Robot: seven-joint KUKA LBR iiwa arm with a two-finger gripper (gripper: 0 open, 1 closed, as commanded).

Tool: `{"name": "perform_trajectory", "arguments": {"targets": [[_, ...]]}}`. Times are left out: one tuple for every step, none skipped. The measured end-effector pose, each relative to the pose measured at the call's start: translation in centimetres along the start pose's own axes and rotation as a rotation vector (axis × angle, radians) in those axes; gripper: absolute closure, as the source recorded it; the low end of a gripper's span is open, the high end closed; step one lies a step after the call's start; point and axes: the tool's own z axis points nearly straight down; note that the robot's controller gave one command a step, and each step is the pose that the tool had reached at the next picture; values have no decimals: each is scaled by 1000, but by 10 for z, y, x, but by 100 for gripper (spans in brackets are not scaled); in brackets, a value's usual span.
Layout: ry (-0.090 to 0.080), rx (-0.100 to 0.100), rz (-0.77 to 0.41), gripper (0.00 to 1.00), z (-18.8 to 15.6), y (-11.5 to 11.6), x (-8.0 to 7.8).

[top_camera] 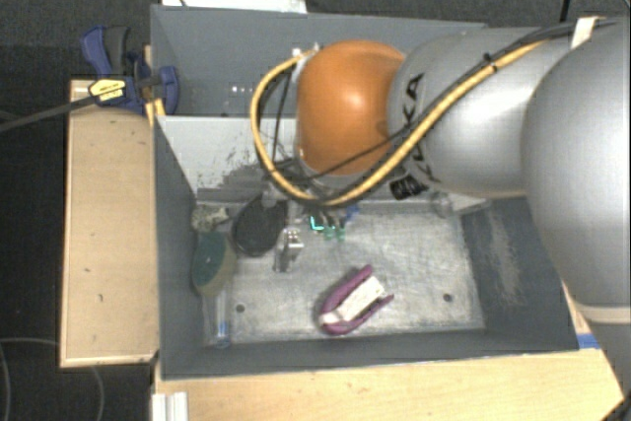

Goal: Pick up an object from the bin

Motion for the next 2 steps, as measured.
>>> {"name": "perform_trajectory", "arguments": {"targets": [[-16, -3, -40, 0, 90, 3, -23], [-13, -3, -34, 100, 87, 3, -22]]}}
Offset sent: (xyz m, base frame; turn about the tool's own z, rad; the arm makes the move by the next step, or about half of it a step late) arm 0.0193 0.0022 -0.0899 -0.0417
